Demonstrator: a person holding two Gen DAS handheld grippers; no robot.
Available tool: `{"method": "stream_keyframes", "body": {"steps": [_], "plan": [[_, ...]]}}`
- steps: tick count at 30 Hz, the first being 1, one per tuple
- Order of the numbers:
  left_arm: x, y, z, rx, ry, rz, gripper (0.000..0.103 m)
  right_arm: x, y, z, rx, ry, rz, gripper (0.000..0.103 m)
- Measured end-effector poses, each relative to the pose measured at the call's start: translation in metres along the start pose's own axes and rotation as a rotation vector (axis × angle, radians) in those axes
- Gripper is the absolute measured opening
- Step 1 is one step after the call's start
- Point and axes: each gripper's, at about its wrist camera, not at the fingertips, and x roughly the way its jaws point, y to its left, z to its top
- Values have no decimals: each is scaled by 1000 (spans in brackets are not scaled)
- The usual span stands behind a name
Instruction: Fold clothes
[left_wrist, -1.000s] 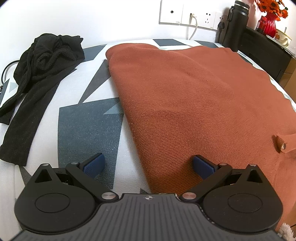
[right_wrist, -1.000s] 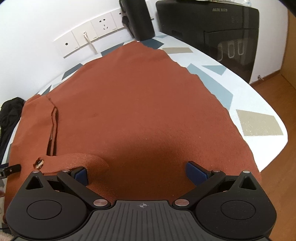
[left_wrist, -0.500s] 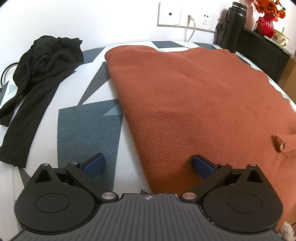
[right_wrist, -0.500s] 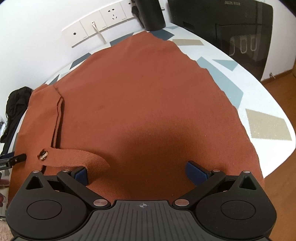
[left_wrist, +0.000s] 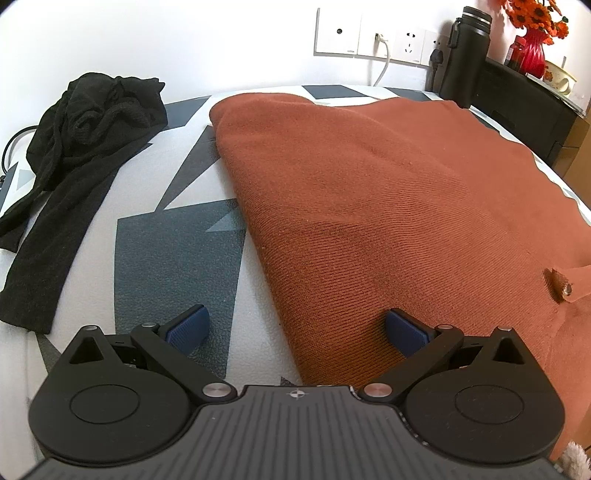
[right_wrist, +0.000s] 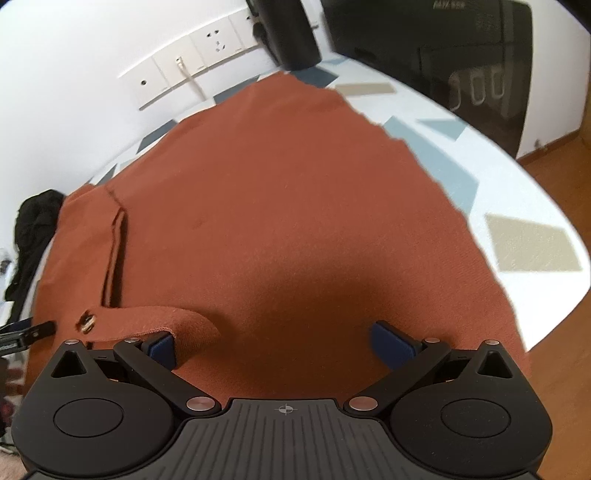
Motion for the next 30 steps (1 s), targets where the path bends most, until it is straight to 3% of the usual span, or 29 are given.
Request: {"method": "stream_keyframes", "body": {"steps": [2,5,8,12,19,23,30], "plan": [[0,0,0,0,-1,0,103,-5,5,2,-27,-61,-19,102],[0,0,-1,-1,-4,0,103,-7,24,-1,-177,-154,-99,102],[0,-1,-1,-4,-4,4,103,11,48,-9,-411,-133,-213,102],[0,-2,1,-12,4,11,103,20,62,-21,-535,-102,-197,102],[0,-1,1,-11,5,11,103,3,46,-18,-462,-126,-193,102],[0,-1,1,-11,4,11,103,-24,40,-12,-419,-88,-56,102],[3,0,8,-2,42,3,103,-38,31,32,-273,-100,-1,102]]}}
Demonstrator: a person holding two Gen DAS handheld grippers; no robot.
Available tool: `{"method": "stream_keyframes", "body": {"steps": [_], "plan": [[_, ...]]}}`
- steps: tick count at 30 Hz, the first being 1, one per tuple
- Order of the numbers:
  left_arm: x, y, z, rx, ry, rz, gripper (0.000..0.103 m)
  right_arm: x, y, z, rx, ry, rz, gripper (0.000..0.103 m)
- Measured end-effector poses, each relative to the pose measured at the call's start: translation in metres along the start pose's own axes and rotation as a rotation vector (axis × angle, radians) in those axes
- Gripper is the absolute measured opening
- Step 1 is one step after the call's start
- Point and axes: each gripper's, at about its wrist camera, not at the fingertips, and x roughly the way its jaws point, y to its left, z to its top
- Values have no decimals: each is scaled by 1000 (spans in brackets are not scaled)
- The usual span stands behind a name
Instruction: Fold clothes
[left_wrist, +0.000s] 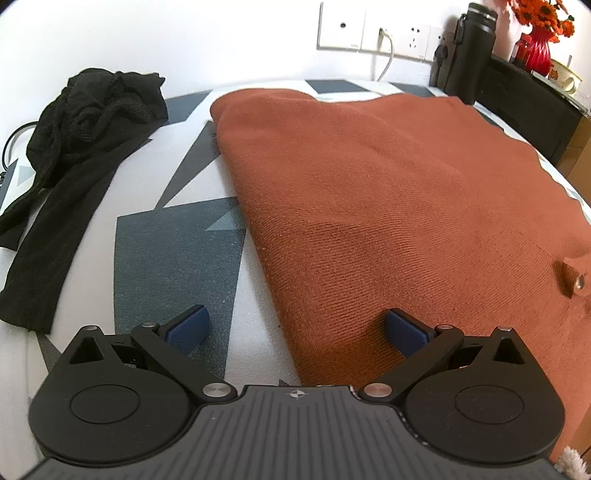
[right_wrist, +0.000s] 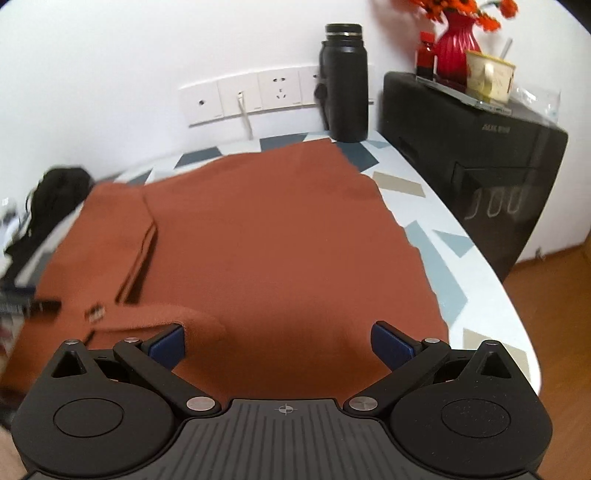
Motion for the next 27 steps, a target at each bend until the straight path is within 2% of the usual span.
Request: {"method": "stream_keyframes", "body": {"steps": [3,5,9,15,18,27], "plan": [[2,1,4,11,22,-9,103,6,2,12,-87,69,46,102],[2,1,4,12,24,-9,103,14,1,13,-171,136,27,102],[2,0,4,3,23,-1,103,37,-16,-2,-136,225,22,102],[1,-1,3,-9,18,9,103,50,-12,-28,-218,166,-17,102],[1,0,2,-7,9,8,103,51,-18,-32,-187,124,-12,102],[0,0,2,-4,6,6,103,16,-43,-32,-13,51,200,102]]}}
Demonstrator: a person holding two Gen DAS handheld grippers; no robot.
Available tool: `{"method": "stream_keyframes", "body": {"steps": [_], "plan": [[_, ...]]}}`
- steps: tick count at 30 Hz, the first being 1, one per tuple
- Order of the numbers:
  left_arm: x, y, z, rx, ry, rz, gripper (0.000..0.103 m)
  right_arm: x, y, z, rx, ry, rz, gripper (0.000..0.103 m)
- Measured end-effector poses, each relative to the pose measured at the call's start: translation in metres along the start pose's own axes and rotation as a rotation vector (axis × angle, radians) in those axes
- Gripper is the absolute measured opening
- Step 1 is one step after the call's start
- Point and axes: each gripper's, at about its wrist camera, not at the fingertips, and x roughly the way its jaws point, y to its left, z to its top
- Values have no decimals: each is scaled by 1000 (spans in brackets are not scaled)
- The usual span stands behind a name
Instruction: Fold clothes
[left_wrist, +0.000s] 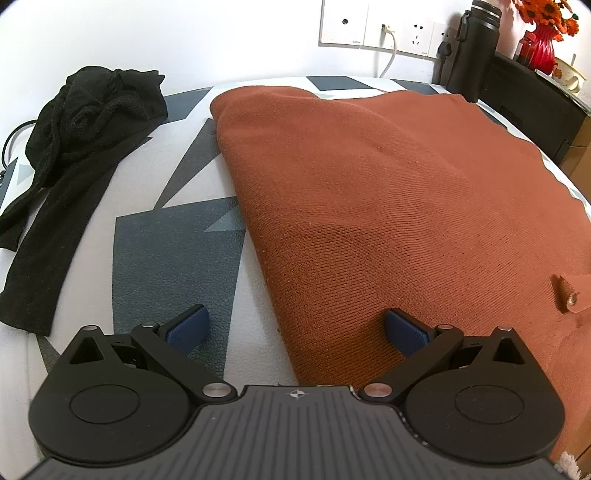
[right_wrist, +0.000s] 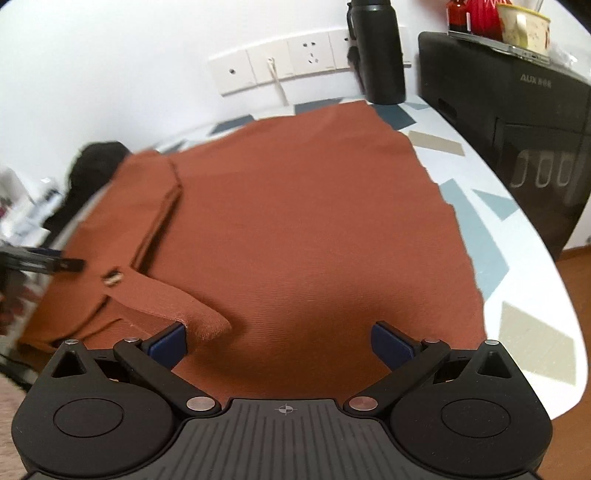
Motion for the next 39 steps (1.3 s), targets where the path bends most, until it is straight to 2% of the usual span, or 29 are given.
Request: {"method": "stream_keyframes", "body": {"steps": [3,7,11,14,18,20,24,27,28,30,34,36,39], "plan": [[0,0,1,0,2,0,103,-11,-5,0,42,-60,-36,102],[0,-1,2,-1,7,1,103,-28,-26,-1,152,-183,-241,101],[0,-1,2,-3,8,2,103,-42,-36,3,272,-203,-275,102],[0,0,4,-1,17,-1,103,-48,-28,20,343,-181,-268,102],[-2,7,14,-2,50,-33,103,-59,-1,55,344,-190,-323,102],[-13,17,21,-29,10,-45,101,-68,13,78,349,-204,-351,102],[-42,37,36,-47,-91,-76,99,-85,40,120,346,-259,-344,102],[-58,44,59,7,-147,-87,89,-94,61,151,330,-322,-377,102],[-61,45,68,24,-161,-83,85,-93,67,160,320,-346,-393,102],[-60,49,82,34,-165,-75,84,-84,76,175,294,-383,-429,102],[-35,53,97,-5,-118,-56,84,-40,84,189,222,-345,-479,102],[-19,53,97,-40,-84,-20,84,-10,83,191,203,-305,-462,102],[1,55,84,-124,-34,-25,79,41,78,192,191,-230,-397,102]]}}
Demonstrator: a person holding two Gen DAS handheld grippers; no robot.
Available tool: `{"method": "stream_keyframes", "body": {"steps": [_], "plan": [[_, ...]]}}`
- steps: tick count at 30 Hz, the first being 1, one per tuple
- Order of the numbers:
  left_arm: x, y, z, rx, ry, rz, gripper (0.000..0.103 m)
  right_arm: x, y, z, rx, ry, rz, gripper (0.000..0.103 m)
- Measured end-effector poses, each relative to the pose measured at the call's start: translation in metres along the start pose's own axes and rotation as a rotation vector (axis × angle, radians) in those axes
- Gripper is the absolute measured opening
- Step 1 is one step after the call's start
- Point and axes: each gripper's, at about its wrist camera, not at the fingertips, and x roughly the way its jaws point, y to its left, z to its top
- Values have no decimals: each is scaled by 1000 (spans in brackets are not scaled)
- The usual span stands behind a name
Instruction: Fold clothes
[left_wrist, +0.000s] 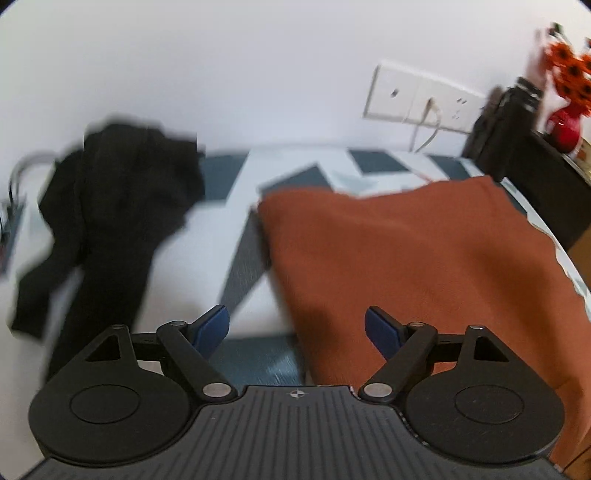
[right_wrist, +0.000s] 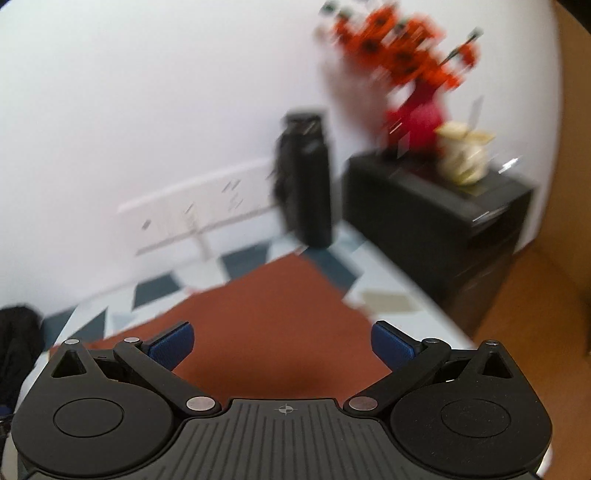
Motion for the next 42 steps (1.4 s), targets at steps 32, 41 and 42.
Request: {"method": "stream_keyframes", "body": {"steps": [32,41,42], "plan": [[40,-4,0,-193,92,116,51,136,146,-68,-272,303,384,36],[22,-4,-11,-195,61,69,13,119,151,-73,-274,321,434,17],[19,-5,-12,-189,59,67,13,116,152,-74,-282,319,444,16]]}}
